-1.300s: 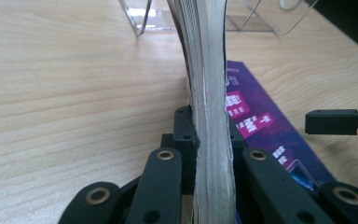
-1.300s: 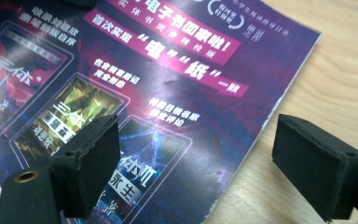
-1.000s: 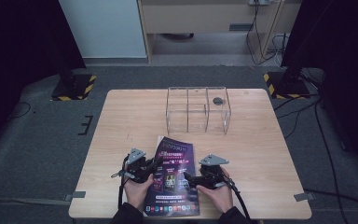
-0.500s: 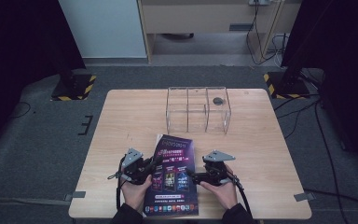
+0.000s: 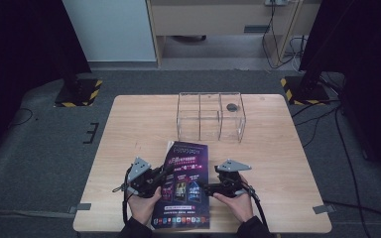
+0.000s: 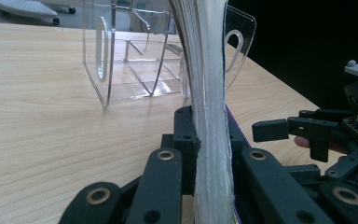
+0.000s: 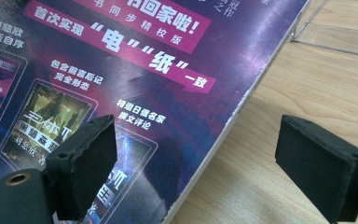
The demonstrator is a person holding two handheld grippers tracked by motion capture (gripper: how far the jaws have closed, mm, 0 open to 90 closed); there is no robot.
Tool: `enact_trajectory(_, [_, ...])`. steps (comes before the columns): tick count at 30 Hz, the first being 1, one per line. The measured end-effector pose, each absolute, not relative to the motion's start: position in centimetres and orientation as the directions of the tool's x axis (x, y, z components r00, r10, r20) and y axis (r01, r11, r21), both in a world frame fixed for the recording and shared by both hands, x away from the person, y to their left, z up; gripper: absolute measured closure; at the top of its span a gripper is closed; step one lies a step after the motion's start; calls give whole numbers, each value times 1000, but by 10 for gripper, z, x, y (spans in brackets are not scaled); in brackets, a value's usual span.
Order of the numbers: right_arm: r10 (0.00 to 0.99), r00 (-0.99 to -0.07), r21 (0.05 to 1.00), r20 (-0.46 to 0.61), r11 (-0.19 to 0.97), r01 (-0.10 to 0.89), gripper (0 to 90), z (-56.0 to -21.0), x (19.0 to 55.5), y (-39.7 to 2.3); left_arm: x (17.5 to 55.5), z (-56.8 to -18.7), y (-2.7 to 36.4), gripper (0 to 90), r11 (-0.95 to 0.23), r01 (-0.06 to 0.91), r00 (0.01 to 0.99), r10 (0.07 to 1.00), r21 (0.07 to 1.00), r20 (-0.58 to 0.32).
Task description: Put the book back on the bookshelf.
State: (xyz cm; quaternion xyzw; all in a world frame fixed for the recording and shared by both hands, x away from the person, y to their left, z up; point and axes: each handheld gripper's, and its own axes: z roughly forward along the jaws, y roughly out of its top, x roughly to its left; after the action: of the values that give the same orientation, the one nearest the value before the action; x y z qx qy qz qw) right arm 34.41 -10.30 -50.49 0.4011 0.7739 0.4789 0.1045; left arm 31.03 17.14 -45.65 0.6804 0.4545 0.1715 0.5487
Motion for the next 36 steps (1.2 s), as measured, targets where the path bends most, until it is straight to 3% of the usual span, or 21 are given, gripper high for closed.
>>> enact_trajectory(36, [607, -716, 820, 345, 176, 544, 134, -509, 343, -95, 294, -433, 166, 821, 47, 330, 588, 771, 943, -244])
